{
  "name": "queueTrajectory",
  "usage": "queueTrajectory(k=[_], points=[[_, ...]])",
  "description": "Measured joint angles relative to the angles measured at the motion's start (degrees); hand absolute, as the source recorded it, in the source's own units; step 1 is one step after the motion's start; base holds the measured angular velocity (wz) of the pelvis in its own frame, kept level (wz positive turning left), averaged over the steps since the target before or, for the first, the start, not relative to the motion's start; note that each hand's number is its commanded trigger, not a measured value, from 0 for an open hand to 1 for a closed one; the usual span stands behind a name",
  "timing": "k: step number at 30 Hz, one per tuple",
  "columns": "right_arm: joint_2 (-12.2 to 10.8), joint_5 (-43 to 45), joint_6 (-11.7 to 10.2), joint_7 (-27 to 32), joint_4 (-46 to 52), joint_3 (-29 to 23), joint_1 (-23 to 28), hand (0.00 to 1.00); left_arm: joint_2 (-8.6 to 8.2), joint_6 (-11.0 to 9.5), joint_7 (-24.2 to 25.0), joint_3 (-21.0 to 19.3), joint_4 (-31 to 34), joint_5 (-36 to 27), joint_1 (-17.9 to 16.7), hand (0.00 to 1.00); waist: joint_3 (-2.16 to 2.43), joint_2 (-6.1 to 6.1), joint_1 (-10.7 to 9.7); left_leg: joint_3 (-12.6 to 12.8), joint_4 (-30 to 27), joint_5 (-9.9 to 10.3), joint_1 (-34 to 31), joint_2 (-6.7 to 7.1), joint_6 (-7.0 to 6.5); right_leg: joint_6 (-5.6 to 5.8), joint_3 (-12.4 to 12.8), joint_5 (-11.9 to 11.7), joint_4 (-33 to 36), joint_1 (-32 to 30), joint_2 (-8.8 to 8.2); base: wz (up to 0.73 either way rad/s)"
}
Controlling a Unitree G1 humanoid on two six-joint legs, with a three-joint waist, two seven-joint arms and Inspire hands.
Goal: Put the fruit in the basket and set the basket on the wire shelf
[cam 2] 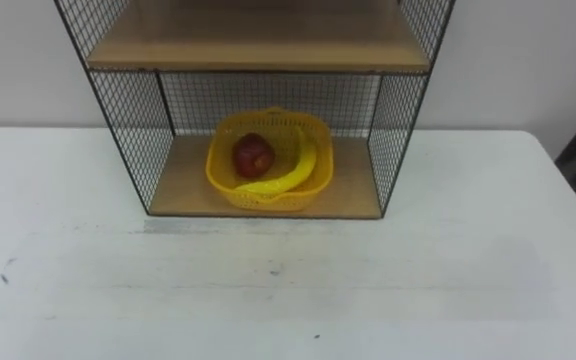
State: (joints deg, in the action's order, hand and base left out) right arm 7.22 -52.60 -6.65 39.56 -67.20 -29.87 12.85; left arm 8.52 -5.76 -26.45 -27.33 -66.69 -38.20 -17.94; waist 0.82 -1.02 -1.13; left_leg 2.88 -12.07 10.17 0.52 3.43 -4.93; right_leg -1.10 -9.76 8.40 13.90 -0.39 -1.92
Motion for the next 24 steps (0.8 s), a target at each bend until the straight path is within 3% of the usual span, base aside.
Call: queueTrajectory(k=[1, 3, 6, 8, 9, 11, 15, 20, 24], points=[[0.0, 1.77, 0.77, -0.82, -0.08, 1.14, -0.39, 0.0, -0.06, 0.88, 1.17, 1.1, -0.07, 3.08, 0.62, 0.0, 0.0, 0.01, -0.03, 0.09, 0.15, -0.02, 0.17, -0.03, 0.03, 0.0, 0.01, -0.16, -0.3, 0.2, 0.05, 0.0], [0.05, 9.97, 3.54, -4.9, -0.61, 5.74, -1.64, 0.0, -0.26, 4.06, 5.8, 5.16, -0.18, 16.27, 3.0, 0.0, -0.05, -0.04, 0.04, 0.24, 0.74, -0.22, 0.95, -0.01, 0.34, 0.01, 0.17, -0.64, -1.18, 0.83, 0.16, -0.07], [0.15, 19.71, 6.49, -10.74, -1.48, 12.03, -2.86, 0.0, -0.32, 7.31, 9.71, 10.47, 0.29, 29.0, 5.56, 0.0, -0.19, -0.17, -0.06, 0.26, 0.94, -0.55, 1.19, -0.02, 0.8, 0.01, 0.3, -0.83, -1.64, 0.81, 0.28, -0.05], [0.19, 24.81, 7.79, -14.26, -1.87, 16.93, -3.34, 0.0, -0.2, 8.31, 11.43, 13.7, 0.26, 34.29, 6.7, 0.0, -0.34, -0.29, 0.04, 0.27, 1.05, -1.1, 1.34, -0.05, 1.6, -0.06, 0.74, -1.04, -1.85, 0.86, 0.52, -0.08], [0.19, 28.75, 8.47, -16.94, -2.29, 19.36, -3.82, 0.0, -0.25, 9.03, 12.03, 14.9, 0.26, 35.71, 6.61, 0.0, -0.92, -0.31, 0.03, 0.36, 1.3, -1.12, 1.73, -0.04, 1.6, -0.13, 1.12, -1.11, -1.93, 0.99, 0.65, -0.13], [0.2, 33.0, 9.12, -20.47, -2.99, 22.19, -4.42, 0.0, -0.28, 9.91, 12.29, 16.66, 0.35, 36.73, 6.91, 0.0, -1.62, -0.36, 0.02, 0.35, 1.34, -1.1, 2.07, -0.1, 1.55, -0.23, 1.17, -1.26, -2.27, 1.35, 0.79, -0.07], [0.0, 34.9, 9.25, -26.95, -4.01, 27.68, -4.9, 0.0, -0.6, 10.48, 13.54, 18.87, 1.47, 40.59, 6.86, 0.0, -1.67, -0.42, 0.71, 1.21, 1.34, -1.41, 1.82, -0.6, 0.89, -0.4, 1.46, -1.37, -2.38, 1.01, 1.14, -0.05], [-0.44, 35.03, 9.23, -32.7, -4.1, 28.67, -5.6, 0.0, -2.23, 10.49, 13.59, 19.56, 1.57, 41.72, 6.96, 0.0, -1.6, -0.47, 0.12, 1.03, 1.55, -1.56, 1.83, -0.72, 0.96, -0.55, 1.27, -1.89, -3.27, 1.4, 1.33, 0.02], [-0.3, 35.14, 9.23, -36.08, -4.74, 28.66, -4.79, 0.0, -2.76, 10.53, 13.74, 19.57, 1.55, 42.72, 6.93, 0.0, -1.27, -0.99, 0.07, 1.04, 1.59, -1.62, 2.17, -0.79, 1.03, -0.64, 1.57, -1.96, -3.21, 1.66, 1.49, -0.04]])
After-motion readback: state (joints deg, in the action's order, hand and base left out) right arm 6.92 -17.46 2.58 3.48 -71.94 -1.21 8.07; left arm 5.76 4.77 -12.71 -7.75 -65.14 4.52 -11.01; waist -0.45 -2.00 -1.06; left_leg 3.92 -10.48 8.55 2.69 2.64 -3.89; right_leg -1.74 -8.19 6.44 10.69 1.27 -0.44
